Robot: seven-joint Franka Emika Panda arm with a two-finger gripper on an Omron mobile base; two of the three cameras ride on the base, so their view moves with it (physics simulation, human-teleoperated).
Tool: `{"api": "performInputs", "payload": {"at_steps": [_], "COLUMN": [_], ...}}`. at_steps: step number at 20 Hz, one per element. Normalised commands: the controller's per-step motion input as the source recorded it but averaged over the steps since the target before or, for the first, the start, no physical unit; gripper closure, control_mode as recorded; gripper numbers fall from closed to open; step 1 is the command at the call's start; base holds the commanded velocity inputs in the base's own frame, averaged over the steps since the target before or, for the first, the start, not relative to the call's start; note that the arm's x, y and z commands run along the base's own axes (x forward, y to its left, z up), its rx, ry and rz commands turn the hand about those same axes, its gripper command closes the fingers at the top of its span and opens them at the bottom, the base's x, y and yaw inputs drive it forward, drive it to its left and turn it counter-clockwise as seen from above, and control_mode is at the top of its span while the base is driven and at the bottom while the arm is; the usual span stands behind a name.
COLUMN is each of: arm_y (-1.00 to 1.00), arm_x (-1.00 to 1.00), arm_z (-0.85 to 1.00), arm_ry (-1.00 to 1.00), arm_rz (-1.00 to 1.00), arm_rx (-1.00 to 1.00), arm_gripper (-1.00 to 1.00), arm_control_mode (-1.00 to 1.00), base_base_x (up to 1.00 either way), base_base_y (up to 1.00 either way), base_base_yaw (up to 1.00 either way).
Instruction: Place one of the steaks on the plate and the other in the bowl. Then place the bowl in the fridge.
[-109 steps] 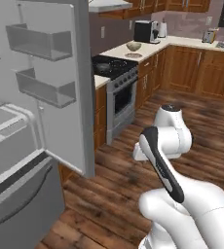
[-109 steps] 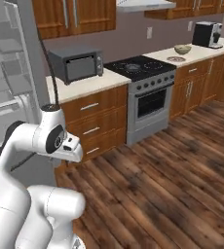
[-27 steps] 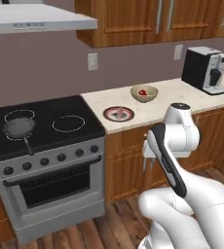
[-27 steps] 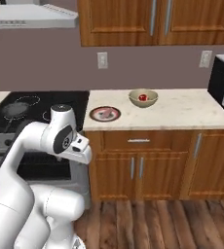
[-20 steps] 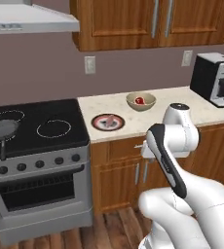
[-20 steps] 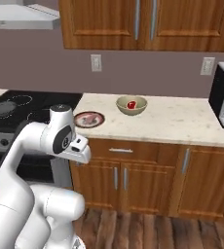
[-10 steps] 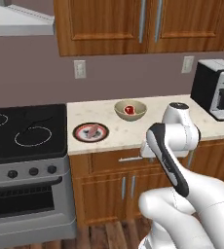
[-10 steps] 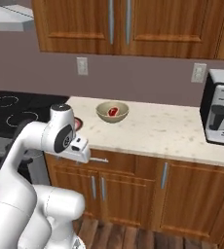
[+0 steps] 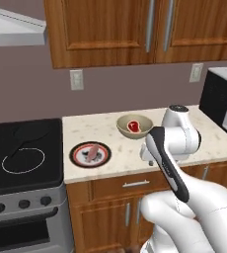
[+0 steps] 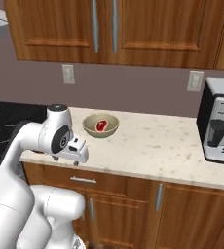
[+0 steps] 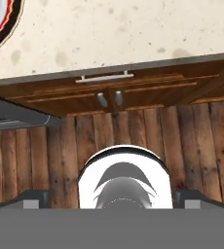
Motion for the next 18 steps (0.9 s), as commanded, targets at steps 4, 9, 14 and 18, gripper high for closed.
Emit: {"api": "performInputs", "payload": {"at_steps": [4, 9, 14, 18], "arm_y": [0.00, 0.00, 0.00, 0.00], "arm_x": [0.00, 0.00, 0.00, 0.37], "arm_z": [0.00, 0.00, 0.00, 0.00], "arm_ry": [0.00, 0.00, 0.00, 0.00], "arm_rz": [0.00, 0.00, 0.00, 0.03], "arm_rx": [0.00, 0.00, 0.00, 0.00], "arm_gripper": [-1.00, -1.00, -1.00, -1.00], "arm_control_mode": [1.00, 1.00, 1.00, -1.00], "base_base_x": [0.59, 0.31, 0.28, 0.11], "base_base_y": [-0.53, -0.50, -0.05, 0.00], "base_base_yaw": [-0.16, -0.05, 0.00, 0.00]}}
